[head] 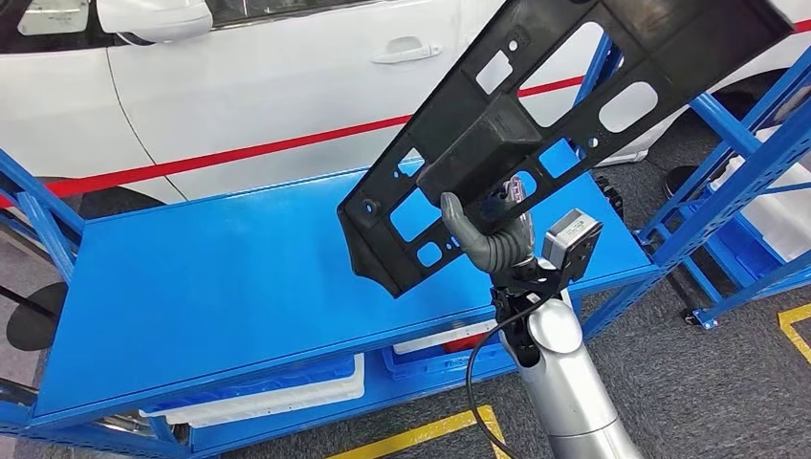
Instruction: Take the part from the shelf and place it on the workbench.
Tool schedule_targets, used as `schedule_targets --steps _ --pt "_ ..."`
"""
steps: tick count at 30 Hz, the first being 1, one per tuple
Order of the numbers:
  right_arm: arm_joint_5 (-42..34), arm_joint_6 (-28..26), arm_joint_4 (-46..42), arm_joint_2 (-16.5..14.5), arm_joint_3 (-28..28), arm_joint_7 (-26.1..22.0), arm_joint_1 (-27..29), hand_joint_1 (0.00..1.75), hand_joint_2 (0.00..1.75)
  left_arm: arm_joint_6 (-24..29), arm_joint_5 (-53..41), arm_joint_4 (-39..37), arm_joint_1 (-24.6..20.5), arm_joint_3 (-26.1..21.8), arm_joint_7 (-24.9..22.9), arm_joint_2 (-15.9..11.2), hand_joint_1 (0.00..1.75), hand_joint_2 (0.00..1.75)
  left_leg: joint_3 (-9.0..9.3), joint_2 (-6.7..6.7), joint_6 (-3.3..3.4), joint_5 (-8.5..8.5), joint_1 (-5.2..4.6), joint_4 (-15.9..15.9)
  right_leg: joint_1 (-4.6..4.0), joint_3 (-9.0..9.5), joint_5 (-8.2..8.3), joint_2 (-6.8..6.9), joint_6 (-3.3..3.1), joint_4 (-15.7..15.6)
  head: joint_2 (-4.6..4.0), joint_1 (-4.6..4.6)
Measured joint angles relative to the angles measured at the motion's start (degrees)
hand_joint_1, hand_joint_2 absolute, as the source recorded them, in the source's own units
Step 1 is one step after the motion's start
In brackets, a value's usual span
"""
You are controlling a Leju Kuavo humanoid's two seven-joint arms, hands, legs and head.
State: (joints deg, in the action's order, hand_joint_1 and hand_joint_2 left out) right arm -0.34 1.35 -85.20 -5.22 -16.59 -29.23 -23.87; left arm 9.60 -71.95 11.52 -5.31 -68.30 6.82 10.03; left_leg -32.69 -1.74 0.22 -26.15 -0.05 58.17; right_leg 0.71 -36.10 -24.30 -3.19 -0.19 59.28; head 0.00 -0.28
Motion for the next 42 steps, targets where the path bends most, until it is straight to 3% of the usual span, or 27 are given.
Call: schedule_targets --steps 7,20,24,28,30,32,34,35,36,38,40,42 --pt "0.4 -0.4 0.0 0.0 0.0 -0.5 0.0 1.68 1.75 -0.1 0.0 0.0 0.0 0.0 0.0 0.0 0.0 1.75 -0.18 -0.01 0.37 0.18 -0.09 0.1 0.09 0.1 0.34 0.0 0.52 -0.4 0.0 0.01" --pt "0.7 -3.1 0.4 -0.5 0.0 -3.3 -0.5 1.68 1.75 0.4 0.1 0.0 0.0 0.0 0.1 0.0 0.0 1.75 -0.18 0.0 0.43 0.19 -0.09 0.1 0.06 0.07 0.37 0.0 0.55 -0.4 0.0 0.0" --pt "-2.5 -2.6 0.5 -0.9 0.5 -4.0 -0.9 1.68 1.75 0.5 0.2 0.0 0.0 0.0 0.2 0.0 0.0 1.75 -0.18 0.0 0.42 0.19 -0.07 0.1 0.07 0.08 0.38 0.0 0.55 -0.4 0.0 0.0" --pt "-5.0 -1.9 0.6 -1.2 1.6 -3.8 -1.8 1.68 1.75 0.5 0.2 0.0 -0.1 0.0 0.4 0.0 0.0 1.75 0.14 0.22 1.45 0.68 -0.1 -0.5 0.35 0.23 0.79 0.04 1.26 -1.0 0.0 -0.02" --pt "-5.3 -2.0 0.6 -1.3 2.3 -3.6 -2.4 1.68 1.75 0.5 0.2 0.0 -0.1 0.0 0.4 0.1 0.0 1.75 0.91 0.62 1.87 1.52 0.29 -2.1 0.15 -0.54 -0.61 1.16 1.53 0.9 0.0 0.04" --pt "-5.4 -2.3 0.6 -1.3 2.7 -3.3 -2.8 1.68 1.75 0.5 0.2 0.0 -0.1 0.0 0.2 0.1 0.0 1.75 1.28 1.07 2.01 1.85 0.48 -2.8 0.23 -3.43 -4.09 2.29 1.84 7.1 0.0 0.1" --pt "-5.3 -2.6 0.8 -1.3 3.0 -3.0 -2.9 1.68 1.75 0.5 0.2 0.0 0.0 0.0 0.1 0.1 0.0 1.75 1.25 1.45 1.81 1.73 0.57 -2.7 0.68 -6.45 -6.35 2.53 2.35 13.2 0.0 0.11" --pt "-5.1 -2.7 0.9 -1.3 3.1 -2.8 -2.8 1.68 1.75 0.5 0.2 0.0 0.0 0.0 0.1 0.2 0.0 1.75 1.24 1.57 1.58 1.58 0.69 -2.6 0.95 -6.76 -5.99 2.63 2.63 13.8 0.0 0.1" --pt "-4.9 -2.8 0.9 -1.3 3.2 -2.7 -2.9 1.68 1.75 0.6 0.2 0.0 0.0 0.0 0.0 0.2 0.0 1.75 1.23 1.65 1.23 1.35 0.9 -2.2 1.24 -5.83 -4.57 2.79 2.94 12.1 0.0 0.11" --pt "-4.3 -3.1 1.0 -1.3 3.3 -2.5 -2.9 1.68 1.75 0.6 0.2 0.0 0.0 0.0 0.0 0.2 0.0 1.75 1.04 1.68 0.23 0.56 1.28 -1.2 1.67 -2.06 -1.41 3.16 3.53 5.2 0.0 0.14" --pt "-4.0 -3.2 1.0 -1.3 3.3 -2.4 -3.0 1.68 1.75 0.7 0.1 0.0 -0.1 0.0 0.0 0.2 0.0 1.75 0.63 1.63 -0.79 -0.26 1.27 0.1 1.67 -0.03 -0.54 2.99 2.87 1.2 0.01 0.13" --pt "-3.9 -3.3 1.2 -1.4 3.3 -2.3 -3.0 1.68 1.75 0.8 0.1 0.0 -0.1 0.0 -0.1 0.1 0.0 1.75 0.51 1.61 -1.43 -0.54 1.24 0.4 1.42 -0.25 -0.93 2.62 1.42 1.2 0.01 0.09"
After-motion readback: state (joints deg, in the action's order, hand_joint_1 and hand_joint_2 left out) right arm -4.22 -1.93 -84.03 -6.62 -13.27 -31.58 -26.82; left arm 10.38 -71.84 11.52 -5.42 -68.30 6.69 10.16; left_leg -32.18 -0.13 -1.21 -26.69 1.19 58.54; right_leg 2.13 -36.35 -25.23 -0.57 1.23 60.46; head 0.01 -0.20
